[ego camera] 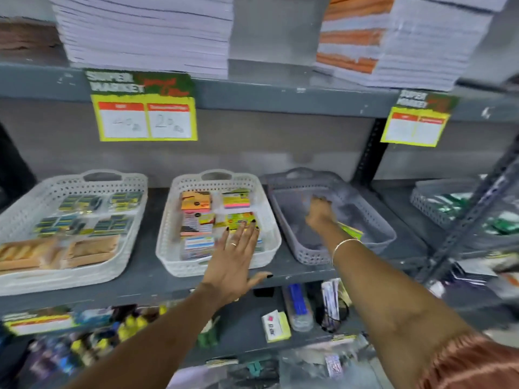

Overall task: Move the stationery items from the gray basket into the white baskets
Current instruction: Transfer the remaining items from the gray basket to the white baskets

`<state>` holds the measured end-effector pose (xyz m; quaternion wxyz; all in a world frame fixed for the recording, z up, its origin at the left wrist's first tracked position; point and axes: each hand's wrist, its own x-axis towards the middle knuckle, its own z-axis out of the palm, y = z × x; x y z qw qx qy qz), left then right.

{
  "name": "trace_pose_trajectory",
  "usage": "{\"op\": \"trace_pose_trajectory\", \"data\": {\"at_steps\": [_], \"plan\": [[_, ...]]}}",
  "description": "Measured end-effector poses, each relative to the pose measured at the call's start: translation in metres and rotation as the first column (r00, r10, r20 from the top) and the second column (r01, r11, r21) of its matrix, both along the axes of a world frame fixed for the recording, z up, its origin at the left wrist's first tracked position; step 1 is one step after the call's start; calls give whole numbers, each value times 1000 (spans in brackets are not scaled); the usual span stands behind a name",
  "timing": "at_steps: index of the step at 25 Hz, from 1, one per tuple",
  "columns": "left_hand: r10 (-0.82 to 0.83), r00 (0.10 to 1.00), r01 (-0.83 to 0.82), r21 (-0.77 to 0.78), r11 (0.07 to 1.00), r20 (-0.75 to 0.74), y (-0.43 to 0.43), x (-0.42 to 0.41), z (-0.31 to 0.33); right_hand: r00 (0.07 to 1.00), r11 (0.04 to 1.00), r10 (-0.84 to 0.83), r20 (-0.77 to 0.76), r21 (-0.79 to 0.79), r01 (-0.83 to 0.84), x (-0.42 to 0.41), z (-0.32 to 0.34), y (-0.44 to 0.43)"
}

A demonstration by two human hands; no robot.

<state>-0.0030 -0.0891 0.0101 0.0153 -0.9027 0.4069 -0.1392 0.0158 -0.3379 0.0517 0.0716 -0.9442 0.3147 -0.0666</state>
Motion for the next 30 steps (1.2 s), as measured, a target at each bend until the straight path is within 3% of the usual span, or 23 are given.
{"op": "trace_pose_trajectory", "data": {"at_steps": [3,7,15,23,27,30], "plan": [[44,999,-44,13,999,14,-3,2,-5,980,997,-73,-184,-11,72,-20,-21,-39],[79,997,-78,60,995,-1,-6,1,-3,918,980,-114,-380,107,166,-25,-34,-63],[39,999,-41,67,997,25,-7,1,-6,869,999,11,-494,31,6,-27,-27,-75],[16,1000,-16,50,999,-1,-3,3,-5,908,999,43,-416,25,-36,-31,-19,-53],[89,996,-91,-43,995,-29,25,7,4,980,996,85,-181,14,-84,-5,15,-27],[173,985,-174,-61,983,-21,69,18,-6,979,978,206,-10,26,-206,29,36,12]]}}
